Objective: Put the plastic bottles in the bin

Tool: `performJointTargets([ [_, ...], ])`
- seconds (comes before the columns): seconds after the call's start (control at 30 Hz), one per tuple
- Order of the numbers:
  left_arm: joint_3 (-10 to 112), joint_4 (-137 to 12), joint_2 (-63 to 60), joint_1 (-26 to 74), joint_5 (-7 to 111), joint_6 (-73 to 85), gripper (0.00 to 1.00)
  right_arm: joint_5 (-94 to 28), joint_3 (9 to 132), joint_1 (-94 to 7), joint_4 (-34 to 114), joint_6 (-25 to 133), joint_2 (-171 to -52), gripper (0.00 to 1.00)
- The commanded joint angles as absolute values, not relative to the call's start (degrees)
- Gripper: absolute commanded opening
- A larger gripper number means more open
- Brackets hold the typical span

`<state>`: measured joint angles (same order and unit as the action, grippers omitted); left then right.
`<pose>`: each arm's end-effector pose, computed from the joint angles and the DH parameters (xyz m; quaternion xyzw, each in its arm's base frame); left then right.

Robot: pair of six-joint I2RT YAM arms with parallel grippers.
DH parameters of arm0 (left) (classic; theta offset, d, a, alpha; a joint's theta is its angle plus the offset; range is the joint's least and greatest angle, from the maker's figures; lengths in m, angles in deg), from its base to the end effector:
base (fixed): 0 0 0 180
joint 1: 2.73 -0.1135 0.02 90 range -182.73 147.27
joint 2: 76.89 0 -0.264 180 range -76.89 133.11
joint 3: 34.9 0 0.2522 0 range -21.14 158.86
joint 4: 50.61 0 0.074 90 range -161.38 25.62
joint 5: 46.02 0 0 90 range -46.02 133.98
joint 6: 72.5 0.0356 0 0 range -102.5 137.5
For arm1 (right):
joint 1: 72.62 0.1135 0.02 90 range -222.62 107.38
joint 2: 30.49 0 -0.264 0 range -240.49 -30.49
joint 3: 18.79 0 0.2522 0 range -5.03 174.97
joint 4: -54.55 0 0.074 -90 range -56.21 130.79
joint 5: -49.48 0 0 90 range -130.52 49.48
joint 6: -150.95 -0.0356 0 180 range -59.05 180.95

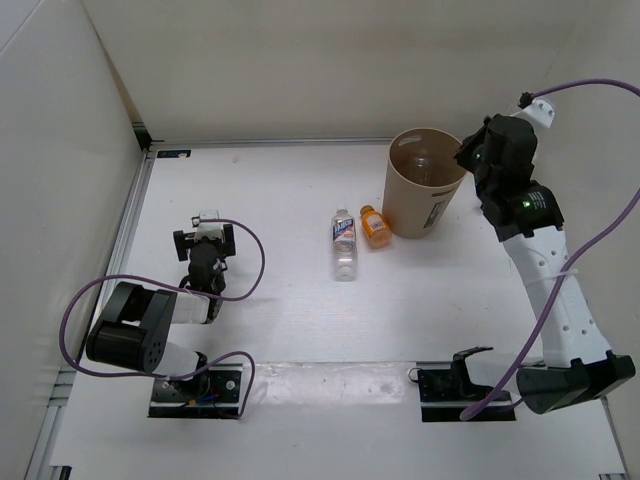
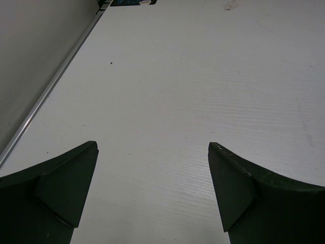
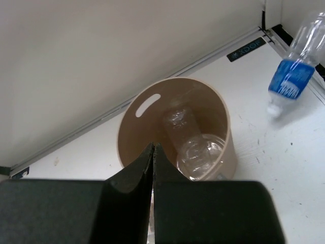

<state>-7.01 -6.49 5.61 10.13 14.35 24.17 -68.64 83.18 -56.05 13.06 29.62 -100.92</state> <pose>0.2328 -0.0351 0.1505 -0.0351 0.7602 0.1629 0.6280 0.2447 0.0553 0.4760 0.2504 0.7166 0.0832 0.6457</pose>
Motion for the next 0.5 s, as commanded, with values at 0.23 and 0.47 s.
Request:
performJointTargets([
  [0.23,-6.37,-5.4,4.93,10.28,13.57,24.26,1.0,-66.36,78.38,-59.35,16.0,28.35,-96.15,0.0],
  [0.47,-6.37,-5.49,4.93,10.37,13.66,24.26,1.0,-65.92,77.15,-61.36,15.12,28.17,-94.47,0.0],
])
